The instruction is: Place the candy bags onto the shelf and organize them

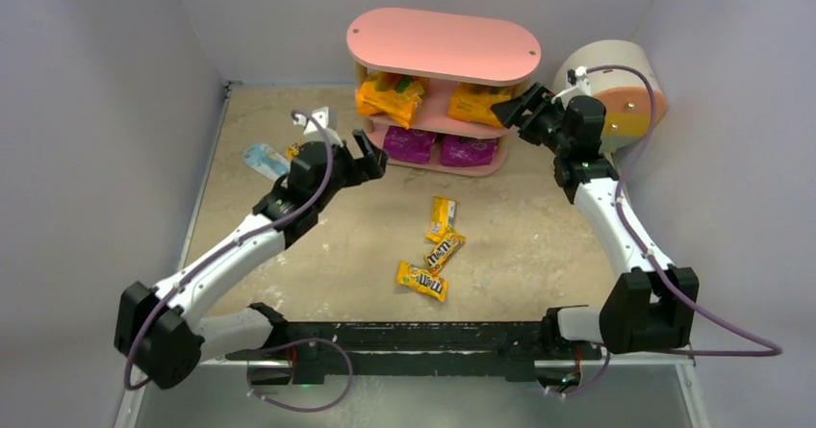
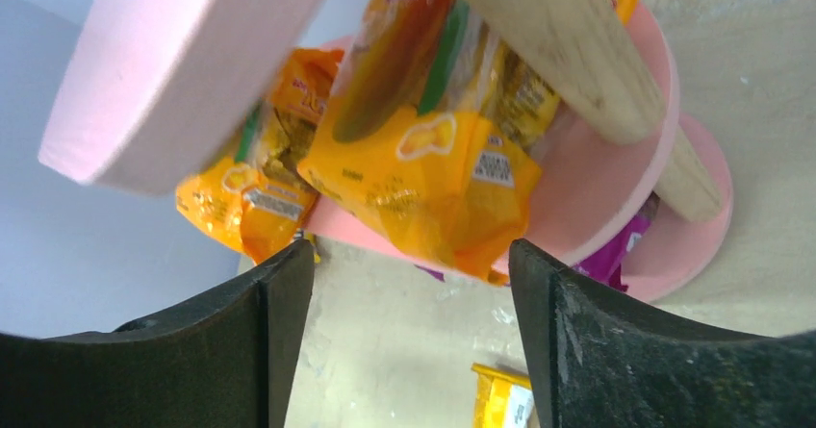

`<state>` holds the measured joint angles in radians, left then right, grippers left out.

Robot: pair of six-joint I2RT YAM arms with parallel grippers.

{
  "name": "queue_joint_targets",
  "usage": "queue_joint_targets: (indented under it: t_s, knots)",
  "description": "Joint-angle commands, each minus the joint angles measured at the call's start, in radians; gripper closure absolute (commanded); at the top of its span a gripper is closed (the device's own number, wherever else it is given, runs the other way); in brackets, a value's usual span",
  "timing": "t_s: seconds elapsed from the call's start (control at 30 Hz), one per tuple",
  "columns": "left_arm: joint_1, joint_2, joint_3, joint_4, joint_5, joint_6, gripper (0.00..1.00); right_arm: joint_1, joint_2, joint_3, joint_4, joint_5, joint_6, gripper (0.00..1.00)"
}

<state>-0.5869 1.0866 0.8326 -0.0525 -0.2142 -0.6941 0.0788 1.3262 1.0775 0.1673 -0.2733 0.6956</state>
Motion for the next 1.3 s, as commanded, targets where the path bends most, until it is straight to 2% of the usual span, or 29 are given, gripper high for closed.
queue_joint_targets:
  t_s: [0.0, 0.1, 0.23, 0.3, 0.47, 0.67, 0.9, 1.27]
  knots:
    - [0.039, 0.15, 0.164, 0.096, -0.001, 0.025, 0.09, 0.007, -0.086, -0.064, 0.039, -0.033, 0.009, 0.2]
    - [0.064, 0.239, 0.232, 0.12, 0.006, 0.034, 0.18, 0.006, -0.147, -0.121, 0.012, -0.033, 0.024, 0.07]
    - [0.076, 0.308, 0.293, 0.159, 0.034, 0.07, 0.39, 0.005, -0.248, -0.222, -0.014, 0.017, 0.02, 0.03]
    - [0.077, 0.322, 0.305, 0.187, 0.041, 0.089, 0.43, 0.005, -0.313, -0.283, -0.012, 0.036, 0.017, 0.03]
    - [0.081, 0.358, 0.334, 0.232, 0.045, 0.128, 0.44, 0.006, -0.477, -0.412, -0.007, 0.082, 0.001, 0.03]
    - [0.084, 0.452, 0.408, 0.254, 0.063, 0.145, 0.45, 0.006, -0.603, -0.421, -0.09, 0.15, -0.033, 0.03]
    - [0.084, 0.561, 0.504, 0.261, 0.157, 0.135, 0.55, 0.006, -0.644, -0.41, -0.141, 0.2, -0.073, 0.03]
    - [0.084, 0.589, 0.513, 0.267, 0.153, 0.13, 0.59, 0.006, -0.628, -0.41, -0.146, 0.216, -0.076, 0.03]
